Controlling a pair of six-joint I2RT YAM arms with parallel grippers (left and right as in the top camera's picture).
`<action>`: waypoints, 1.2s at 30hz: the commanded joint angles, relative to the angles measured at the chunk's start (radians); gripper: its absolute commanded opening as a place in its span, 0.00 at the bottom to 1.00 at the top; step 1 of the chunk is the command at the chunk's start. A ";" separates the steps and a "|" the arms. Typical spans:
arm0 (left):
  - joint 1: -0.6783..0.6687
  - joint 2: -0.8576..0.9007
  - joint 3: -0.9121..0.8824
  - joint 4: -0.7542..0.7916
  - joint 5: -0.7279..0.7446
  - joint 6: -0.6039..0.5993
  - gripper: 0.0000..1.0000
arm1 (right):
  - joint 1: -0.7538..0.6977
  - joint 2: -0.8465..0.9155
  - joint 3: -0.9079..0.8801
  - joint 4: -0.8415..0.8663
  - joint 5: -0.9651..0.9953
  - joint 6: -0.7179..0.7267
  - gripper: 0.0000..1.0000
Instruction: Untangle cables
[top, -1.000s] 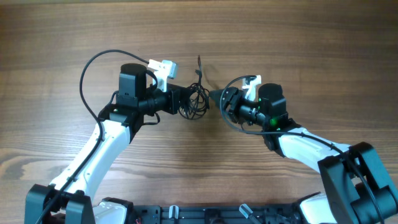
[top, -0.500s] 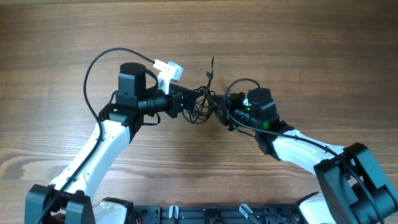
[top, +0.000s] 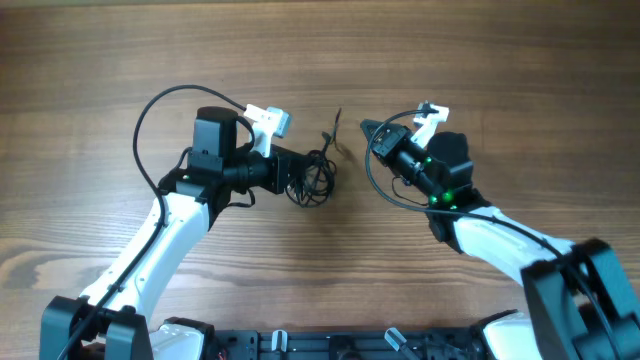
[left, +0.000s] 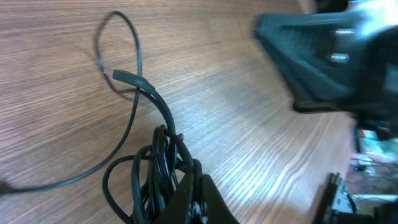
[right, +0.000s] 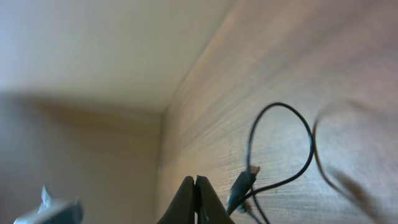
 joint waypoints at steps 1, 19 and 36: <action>0.003 -0.016 0.001 0.037 -0.041 -0.039 0.04 | 0.002 -0.077 0.006 -0.100 -0.095 -0.113 0.09; 0.190 -0.016 0.001 0.155 0.031 -0.872 0.04 | 0.148 -0.052 0.006 -0.333 -0.010 0.820 0.73; 0.093 -0.017 0.001 0.320 0.027 -1.083 0.04 | 0.221 0.089 0.006 -0.136 0.238 0.955 0.87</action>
